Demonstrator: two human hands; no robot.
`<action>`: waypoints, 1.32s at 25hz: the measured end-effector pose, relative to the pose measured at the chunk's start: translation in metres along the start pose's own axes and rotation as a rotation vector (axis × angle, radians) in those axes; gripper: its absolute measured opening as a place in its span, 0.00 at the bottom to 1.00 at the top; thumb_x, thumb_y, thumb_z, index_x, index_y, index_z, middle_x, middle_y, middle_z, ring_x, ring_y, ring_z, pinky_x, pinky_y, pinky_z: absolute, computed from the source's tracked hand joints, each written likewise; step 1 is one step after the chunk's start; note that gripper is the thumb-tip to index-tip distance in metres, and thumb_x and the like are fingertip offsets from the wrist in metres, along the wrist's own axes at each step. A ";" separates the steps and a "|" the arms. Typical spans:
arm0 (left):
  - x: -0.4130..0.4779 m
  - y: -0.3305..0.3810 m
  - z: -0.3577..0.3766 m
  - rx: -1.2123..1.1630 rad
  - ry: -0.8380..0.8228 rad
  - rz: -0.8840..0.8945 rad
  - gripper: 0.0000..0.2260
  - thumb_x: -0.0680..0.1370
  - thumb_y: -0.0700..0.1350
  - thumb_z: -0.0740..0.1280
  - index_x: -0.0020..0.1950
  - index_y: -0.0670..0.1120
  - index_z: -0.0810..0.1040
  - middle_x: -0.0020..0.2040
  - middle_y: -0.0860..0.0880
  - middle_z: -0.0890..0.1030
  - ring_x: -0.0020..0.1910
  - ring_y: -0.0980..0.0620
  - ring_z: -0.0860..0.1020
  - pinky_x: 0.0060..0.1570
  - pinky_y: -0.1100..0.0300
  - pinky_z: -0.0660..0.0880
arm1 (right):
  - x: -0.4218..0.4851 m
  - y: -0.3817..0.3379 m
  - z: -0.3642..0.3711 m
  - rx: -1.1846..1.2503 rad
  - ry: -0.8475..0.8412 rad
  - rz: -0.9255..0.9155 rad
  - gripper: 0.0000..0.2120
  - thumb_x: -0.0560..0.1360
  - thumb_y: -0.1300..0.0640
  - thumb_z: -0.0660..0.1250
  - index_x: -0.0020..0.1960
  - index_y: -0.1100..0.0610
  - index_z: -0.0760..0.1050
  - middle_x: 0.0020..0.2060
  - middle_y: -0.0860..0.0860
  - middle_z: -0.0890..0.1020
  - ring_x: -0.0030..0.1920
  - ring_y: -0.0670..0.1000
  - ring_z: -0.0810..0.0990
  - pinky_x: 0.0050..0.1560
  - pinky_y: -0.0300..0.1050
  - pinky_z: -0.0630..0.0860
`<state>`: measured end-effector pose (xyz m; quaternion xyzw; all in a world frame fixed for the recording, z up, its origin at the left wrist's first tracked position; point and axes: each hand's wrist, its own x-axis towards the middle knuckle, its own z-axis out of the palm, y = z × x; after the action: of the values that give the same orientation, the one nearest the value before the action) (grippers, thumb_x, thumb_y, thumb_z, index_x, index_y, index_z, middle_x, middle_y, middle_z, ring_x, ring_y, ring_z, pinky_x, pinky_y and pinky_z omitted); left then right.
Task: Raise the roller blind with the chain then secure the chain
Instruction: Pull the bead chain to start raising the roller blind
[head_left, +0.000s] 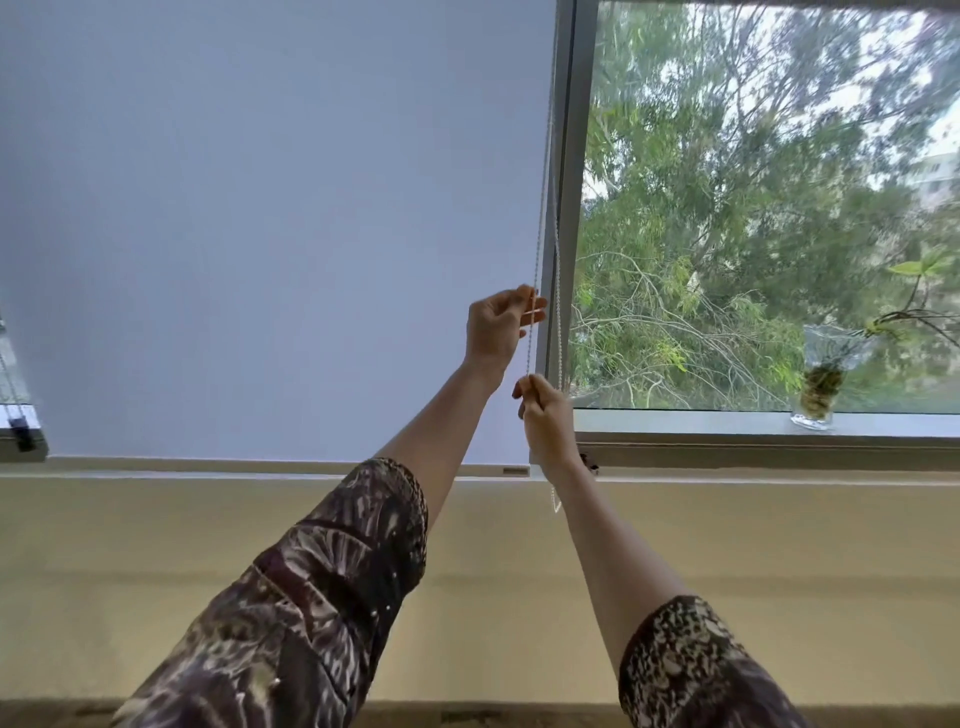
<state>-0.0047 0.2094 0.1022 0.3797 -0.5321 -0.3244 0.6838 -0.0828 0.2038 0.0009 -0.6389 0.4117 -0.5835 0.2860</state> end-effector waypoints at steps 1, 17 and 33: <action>0.002 0.004 0.005 -0.018 0.001 0.009 0.13 0.81 0.43 0.62 0.57 0.36 0.80 0.53 0.38 0.84 0.45 0.47 0.83 0.43 0.61 0.75 | -0.006 0.004 0.000 -0.007 -0.001 0.005 0.12 0.79 0.65 0.54 0.40 0.59 0.72 0.26 0.49 0.68 0.27 0.47 0.63 0.30 0.44 0.59; -0.024 0.006 0.002 0.095 0.137 0.125 0.10 0.78 0.37 0.66 0.39 0.43 0.83 0.28 0.51 0.80 0.23 0.61 0.74 0.30 0.64 0.77 | -0.039 -0.003 -0.032 -0.008 -0.246 0.332 0.15 0.82 0.58 0.53 0.58 0.58 0.78 0.47 0.63 0.84 0.41 0.55 0.81 0.43 0.46 0.73; -0.091 -0.024 -0.047 0.134 0.030 0.077 0.12 0.78 0.39 0.66 0.38 0.48 0.84 0.25 0.56 0.79 0.25 0.58 0.76 0.30 0.61 0.78 | 0.060 -0.226 -0.012 0.317 0.072 -0.006 0.12 0.82 0.55 0.54 0.56 0.58 0.75 0.34 0.51 0.77 0.27 0.46 0.72 0.24 0.39 0.70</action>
<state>0.0196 0.2828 0.0308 0.4085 -0.5565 -0.2560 0.6767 -0.0524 0.2660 0.2242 -0.5655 0.3228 -0.6646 0.3666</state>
